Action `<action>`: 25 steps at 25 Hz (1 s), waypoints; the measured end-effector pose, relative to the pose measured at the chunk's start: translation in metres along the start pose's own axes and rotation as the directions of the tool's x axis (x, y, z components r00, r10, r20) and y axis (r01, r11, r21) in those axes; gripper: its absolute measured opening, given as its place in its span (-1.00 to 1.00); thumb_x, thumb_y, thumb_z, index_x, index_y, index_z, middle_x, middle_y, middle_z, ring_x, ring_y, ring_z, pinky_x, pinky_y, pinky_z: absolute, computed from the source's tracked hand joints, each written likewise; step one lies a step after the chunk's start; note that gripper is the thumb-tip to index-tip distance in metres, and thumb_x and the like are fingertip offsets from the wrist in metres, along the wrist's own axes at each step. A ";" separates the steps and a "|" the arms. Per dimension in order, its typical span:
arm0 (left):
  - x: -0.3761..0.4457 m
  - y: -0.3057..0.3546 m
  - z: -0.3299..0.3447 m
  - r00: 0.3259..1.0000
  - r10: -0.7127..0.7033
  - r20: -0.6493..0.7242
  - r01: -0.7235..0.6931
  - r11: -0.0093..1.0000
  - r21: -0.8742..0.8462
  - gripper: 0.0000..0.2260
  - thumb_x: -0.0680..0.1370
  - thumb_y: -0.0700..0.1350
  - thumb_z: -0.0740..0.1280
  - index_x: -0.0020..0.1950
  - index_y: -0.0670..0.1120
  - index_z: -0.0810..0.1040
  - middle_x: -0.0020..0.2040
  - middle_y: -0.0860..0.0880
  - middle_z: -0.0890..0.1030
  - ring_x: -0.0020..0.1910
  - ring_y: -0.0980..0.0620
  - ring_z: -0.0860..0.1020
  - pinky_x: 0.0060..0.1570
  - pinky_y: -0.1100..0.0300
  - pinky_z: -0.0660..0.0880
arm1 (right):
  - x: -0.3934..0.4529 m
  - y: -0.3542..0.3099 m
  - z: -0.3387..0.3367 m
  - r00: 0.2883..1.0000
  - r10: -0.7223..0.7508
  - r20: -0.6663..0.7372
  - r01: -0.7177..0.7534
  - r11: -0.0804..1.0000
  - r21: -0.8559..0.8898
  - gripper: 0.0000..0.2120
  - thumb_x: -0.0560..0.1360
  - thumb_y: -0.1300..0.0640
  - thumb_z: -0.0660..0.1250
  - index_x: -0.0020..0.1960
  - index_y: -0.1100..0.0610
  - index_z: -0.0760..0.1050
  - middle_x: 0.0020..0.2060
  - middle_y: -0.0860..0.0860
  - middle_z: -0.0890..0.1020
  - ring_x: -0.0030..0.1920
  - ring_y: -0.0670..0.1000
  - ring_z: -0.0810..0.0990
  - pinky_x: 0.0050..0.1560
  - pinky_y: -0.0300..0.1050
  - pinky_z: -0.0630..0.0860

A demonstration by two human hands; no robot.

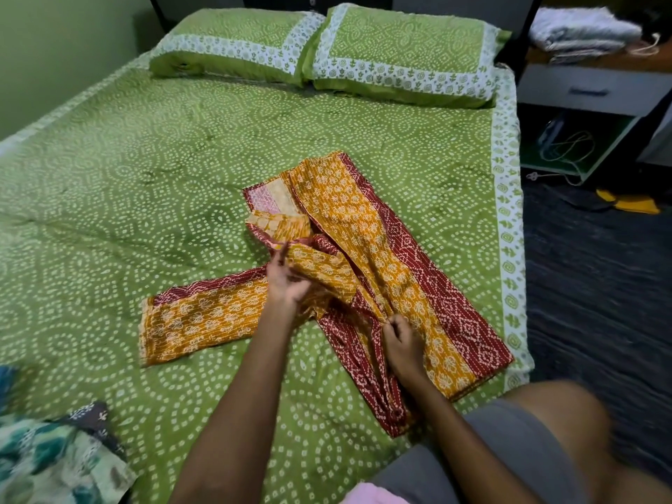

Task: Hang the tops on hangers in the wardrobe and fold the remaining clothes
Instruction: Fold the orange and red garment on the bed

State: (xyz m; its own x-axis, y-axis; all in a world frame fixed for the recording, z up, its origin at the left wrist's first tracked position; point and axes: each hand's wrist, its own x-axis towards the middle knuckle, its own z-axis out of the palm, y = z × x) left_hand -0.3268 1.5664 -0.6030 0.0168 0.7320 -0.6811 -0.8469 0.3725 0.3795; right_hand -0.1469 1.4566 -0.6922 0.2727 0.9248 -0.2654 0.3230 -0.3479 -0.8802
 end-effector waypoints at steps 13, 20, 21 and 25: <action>-0.043 0.110 -0.129 0.857 0.426 -0.289 -0.328 0.885 0.331 -0.86 0.59 -0.12 0.23 -0.16 -0.04 0.47 -0.22 0.03 0.63 -0.09 0.10 0.53 0.14 0.20 0.47 | 0.006 0.010 0.007 0.997 -0.075 0.037 0.080 0.982 -0.169 -0.72 0.59 0.19 0.12 -0.27 -0.05 0.27 -0.40 -0.03 0.42 -0.42 -0.02 0.34 -0.38 -0.21 0.32; -0.027 0.140 -0.094 0.876 0.477 -0.068 -0.314 0.673 0.670 -0.96 0.55 -0.18 0.29 -0.08 -0.14 0.48 -0.20 -0.01 0.60 -0.38 0.06 0.50 -0.56 0.30 0.49 | 0.008 0.013 0.007 0.994 -0.106 0.023 0.108 0.980 -0.166 -0.72 0.59 0.18 0.15 -0.27 -0.06 0.28 -0.38 0.01 0.45 -0.38 0.00 0.38 -0.31 -0.11 0.34; -0.029 0.145 -0.088 0.864 0.504 0.010 -0.406 0.683 0.607 -0.96 0.55 -0.20 0.29 -0.02 -0.16 0.48 -0.28 0.01 0.60 -0.41 0.09 0.53 -0.52 0.32 0.49 | 0.007 0.013 0.007 0.993 -0.112 0.024 0.115 0.980 -0.163 -0.72 0.59 0.19 0.14 -0.26 -0.06 0.28 -0.39 0.01 0.45 -0.38 -0.01 0.38 -0.31 -0.11 0.34; -0.024 0.164 -0.133 0.795 0.604 -0.063 -0.257 0.428 0.866 -0.71 0.52 -0.12 0.35 0.11 -0.31 0.52 -0.17 -0.18 0.63 -0.23 -0.11 0.58 -0.24 0.05 0.50 | 0.007 0.013 0.006 0.992 -0.129 0.018 0.130 0.971 -0.199 -0.72 0.59 0.19 0.14 -0.27 -0.05 0.27 -0.38 0.00 0.44 -0.39 0.00 0.37 -0.34 -0.12 0.33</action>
State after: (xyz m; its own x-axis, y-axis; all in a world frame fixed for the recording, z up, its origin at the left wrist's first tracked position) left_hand -0.5366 1.5342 -0.6076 -0.5315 0.7709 -0.3512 0.0938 0.4656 0.8800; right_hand -0.1466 1.4591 -0.7077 0.2128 0.9644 -0.1567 0.5292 -0.2486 -0.8113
